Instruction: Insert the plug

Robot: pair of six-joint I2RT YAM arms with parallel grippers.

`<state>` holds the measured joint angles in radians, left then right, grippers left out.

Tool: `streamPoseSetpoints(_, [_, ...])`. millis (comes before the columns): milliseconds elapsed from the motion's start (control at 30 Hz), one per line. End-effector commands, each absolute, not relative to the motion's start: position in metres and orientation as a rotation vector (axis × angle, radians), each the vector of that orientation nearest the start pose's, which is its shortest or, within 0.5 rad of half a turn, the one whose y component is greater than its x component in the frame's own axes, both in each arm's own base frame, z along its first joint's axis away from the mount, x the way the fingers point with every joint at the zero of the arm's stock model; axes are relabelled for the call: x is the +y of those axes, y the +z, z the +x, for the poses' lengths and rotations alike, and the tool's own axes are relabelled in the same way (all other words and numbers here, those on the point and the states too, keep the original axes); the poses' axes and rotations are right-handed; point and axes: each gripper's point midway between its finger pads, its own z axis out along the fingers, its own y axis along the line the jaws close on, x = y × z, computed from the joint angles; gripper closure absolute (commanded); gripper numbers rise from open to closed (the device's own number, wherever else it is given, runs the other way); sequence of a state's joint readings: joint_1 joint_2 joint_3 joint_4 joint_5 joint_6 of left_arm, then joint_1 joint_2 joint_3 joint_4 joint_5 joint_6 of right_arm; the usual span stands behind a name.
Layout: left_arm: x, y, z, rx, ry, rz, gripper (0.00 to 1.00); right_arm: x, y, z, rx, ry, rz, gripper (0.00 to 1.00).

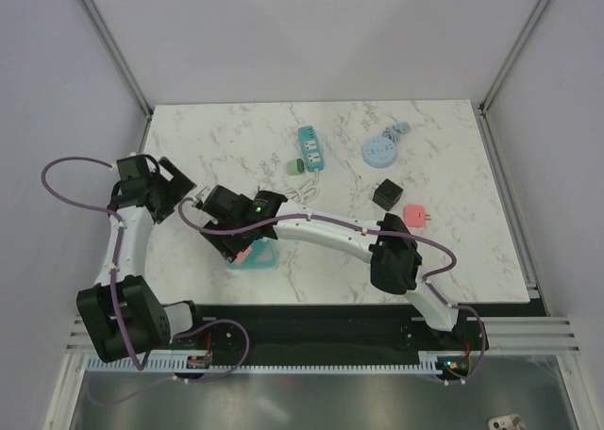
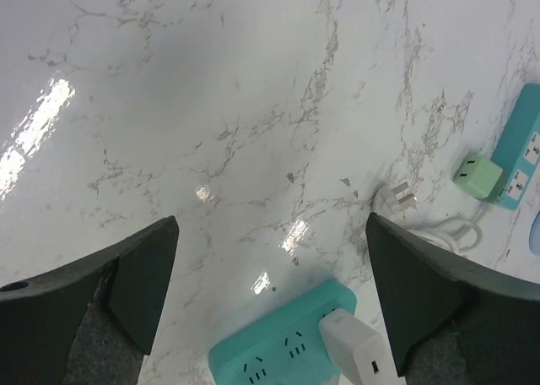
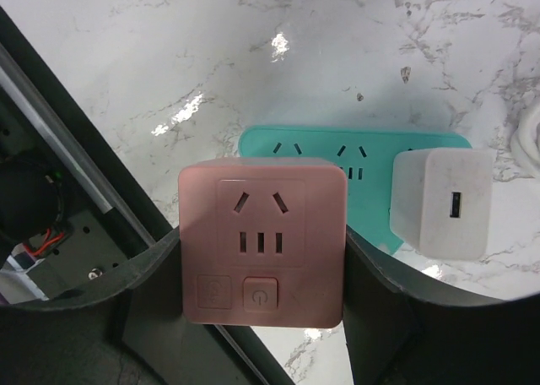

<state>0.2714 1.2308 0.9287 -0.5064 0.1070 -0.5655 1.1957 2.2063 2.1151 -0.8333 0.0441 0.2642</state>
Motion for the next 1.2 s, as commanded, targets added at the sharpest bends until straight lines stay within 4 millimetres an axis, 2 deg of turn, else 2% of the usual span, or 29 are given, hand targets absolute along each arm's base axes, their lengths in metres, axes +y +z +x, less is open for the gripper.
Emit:
streamPoseSetpoints(0, [0.056, 0.151, 0.336, 2.115, -0.321, -0.955, 0.00, 0.519, 0.152, 0.202, 2.292, 0.557, -1.104, 1.00])
streamPoseSetpoints(67, [0.060, 0.151, 0.338, 2.130, -0.345, -0.962, 0.00, 0.521, 0.143, 0.205, 2.299, 0.538, -1.112, 1.00])
streamPoseSetpoints(133, [0.060, 0.160, 0.345, 2.129, -0.370, -0.948, 0.00, 0.522, 0.138, 0.206, 2.305, 0.532, -1.113, 1.00])
streamPoseSetpoints(233, [0.041, 0.161, 0.348, 2.163, -0.510, -0.908, 0.00, 0.529, 0.136, 0.210, 2.296, 0.536, -1.110, 1.00])
streamPoseSetpoints(300, [0.037, 0.156, 0.346, 2.160, -0.536, -0.915, 0.00, 0.531, 0.130, 0.212, 2.298, 0.527, -1.120, 1.00])
streamPoseSetpoints(400, [0.046, 0.147, 0.343, 2.142, -0.470, -0.942, 0.00, 0.530, 0.125, 0.219, 2.311, 0.525, -1.113, 1.00])
streamPoseSetpoints(567, [0.050, 0.147, 0.347, 2.130, -0.529, -0.987, 0.00, 0.527, 0.119, 0.228, 2.326, 0.521, -1.099, 1.00])
streamPoseSetpoints(800, [0.049, 0.141, 0.346, 2.136, -0.540, -1.005, 0.00, 0.529, 0.108, 0.221, 2.352, 0.549, -1.132, 1.00])
streamPoseSetpoints(1100, [0.053, 0.137, 0.345, 2.132, -0.557, -1.031, 0.01, 0.532, 0.119, 0.217, 2.339, 0.598, -1.143, 1.00])
streamPoseSetpoints(1167, [0.055, 0.137, 0.344, 2.131, -0.553, -1.031, 0.01, 0.530, 0.116, 0.216, 2.345, 0.591, -1.150, 1.00])
